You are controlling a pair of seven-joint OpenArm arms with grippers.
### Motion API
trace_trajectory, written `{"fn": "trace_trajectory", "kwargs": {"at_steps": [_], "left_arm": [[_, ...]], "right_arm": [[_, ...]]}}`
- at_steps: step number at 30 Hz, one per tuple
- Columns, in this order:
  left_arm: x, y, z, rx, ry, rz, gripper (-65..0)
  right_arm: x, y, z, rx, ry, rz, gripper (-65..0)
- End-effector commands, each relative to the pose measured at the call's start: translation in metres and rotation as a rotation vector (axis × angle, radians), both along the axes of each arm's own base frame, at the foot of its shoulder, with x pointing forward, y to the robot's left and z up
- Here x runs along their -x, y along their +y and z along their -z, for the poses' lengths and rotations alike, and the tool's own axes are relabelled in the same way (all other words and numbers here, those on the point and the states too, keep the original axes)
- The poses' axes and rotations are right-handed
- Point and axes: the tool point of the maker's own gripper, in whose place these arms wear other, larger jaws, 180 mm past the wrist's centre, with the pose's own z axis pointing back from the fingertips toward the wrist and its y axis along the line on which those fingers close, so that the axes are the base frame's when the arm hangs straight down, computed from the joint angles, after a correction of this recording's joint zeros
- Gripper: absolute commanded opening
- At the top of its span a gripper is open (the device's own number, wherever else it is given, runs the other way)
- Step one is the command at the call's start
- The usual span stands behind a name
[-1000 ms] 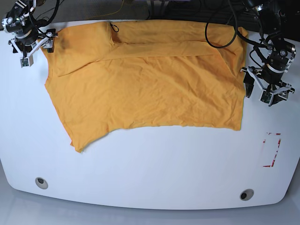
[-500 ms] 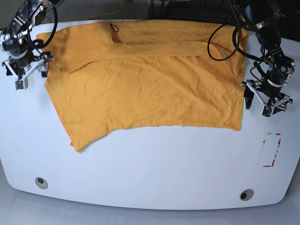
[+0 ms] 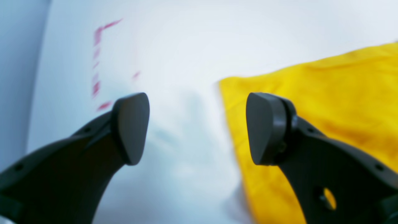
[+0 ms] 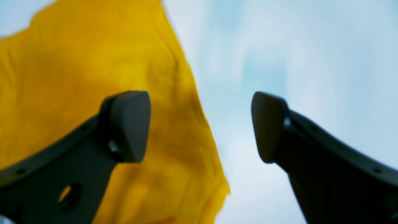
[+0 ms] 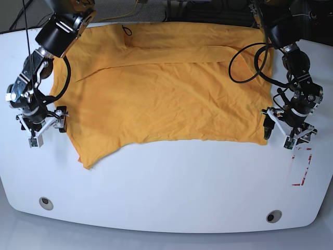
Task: Layout the t-shirt on the table in an organized manner, then fold the t-shirt properly
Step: 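Lower both grippers to the hem corners of the shirt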
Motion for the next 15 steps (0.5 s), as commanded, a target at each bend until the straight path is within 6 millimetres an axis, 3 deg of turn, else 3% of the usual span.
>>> {"fn": "trace_trajectory", "kwargs": {"at_steps": [1,8,15], "left_arm": [[-0.01,-0.002,-0.017,-0.005,-0.055,0.019,-19.1],[-0.011,-0.007,-0.016,-0.008,-0.052,0.035,-19.1],[-0.008,-0.005,-0.014,-0.009,-0.046,0.032,-19.1]], "right_arm": [[-0.031,-0.004,-0.02,-0.02,-0.077,-0.022,-16.4],[-0.072,0.011,-0.008,-0.16,-0.115,-0.036,-16.5],[-0.098,0.011,0.001,-0.274,-0.145,-0.012,-16.5]]}}
